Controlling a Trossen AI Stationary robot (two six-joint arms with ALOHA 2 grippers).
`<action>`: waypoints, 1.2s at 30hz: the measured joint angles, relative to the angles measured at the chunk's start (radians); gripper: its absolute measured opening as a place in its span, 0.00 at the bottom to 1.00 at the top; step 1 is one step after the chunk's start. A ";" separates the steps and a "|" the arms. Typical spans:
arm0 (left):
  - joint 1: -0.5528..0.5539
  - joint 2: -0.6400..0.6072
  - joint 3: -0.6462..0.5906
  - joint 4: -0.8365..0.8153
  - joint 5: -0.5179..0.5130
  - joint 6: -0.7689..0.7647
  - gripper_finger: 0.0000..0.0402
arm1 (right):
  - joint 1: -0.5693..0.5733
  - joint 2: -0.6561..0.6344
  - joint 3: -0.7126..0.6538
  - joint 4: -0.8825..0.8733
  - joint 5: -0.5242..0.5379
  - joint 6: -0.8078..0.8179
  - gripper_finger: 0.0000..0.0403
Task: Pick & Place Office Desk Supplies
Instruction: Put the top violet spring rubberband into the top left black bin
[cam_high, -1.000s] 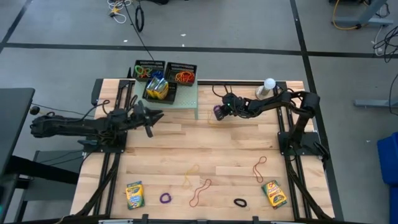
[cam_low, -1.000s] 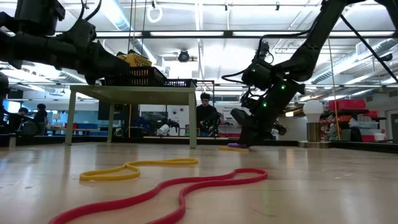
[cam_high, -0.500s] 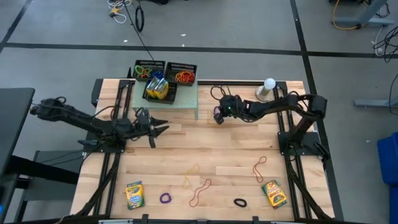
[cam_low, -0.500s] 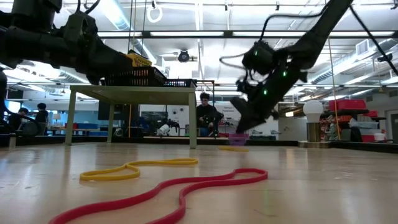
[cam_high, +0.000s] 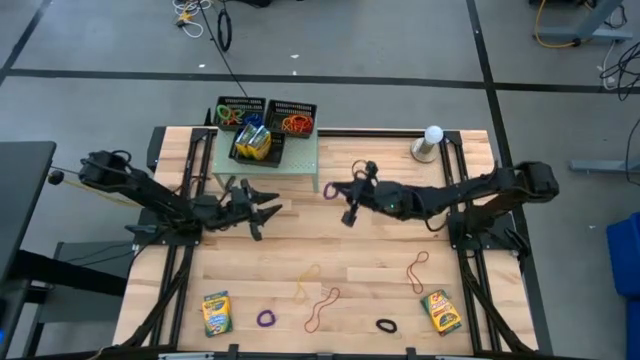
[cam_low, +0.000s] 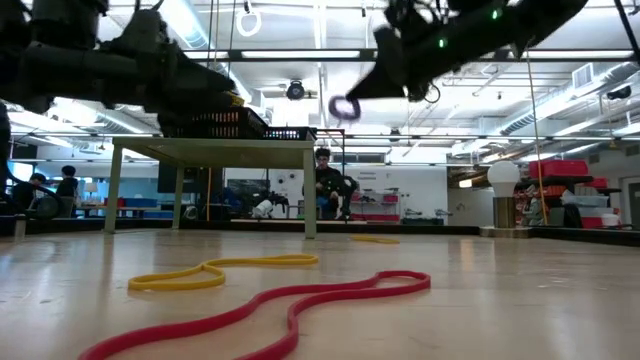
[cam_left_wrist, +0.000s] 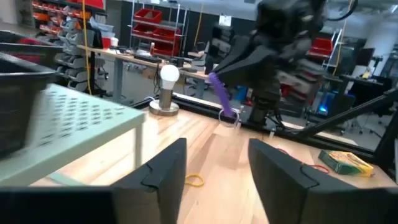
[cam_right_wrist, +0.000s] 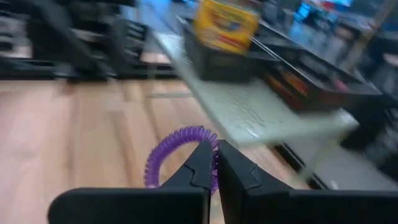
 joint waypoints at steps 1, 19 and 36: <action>0.000 0.029 0.022 0.001 0.002 0.000 0.47 | 0.018 0.008 0.016 0.003 -0.008 -0.028 0.03; -0.002 0.358 0.308 0.003 -0.002 0.052 0.50 | 0.155 0.210 0.253 -0.088 0.034 -0.290 0.04; -0.102 0.123 0.307 -0.250 -0.253 0.253 0.07 | 0.163 0.204 0.253 -0.082 0.094 -0.267 0.24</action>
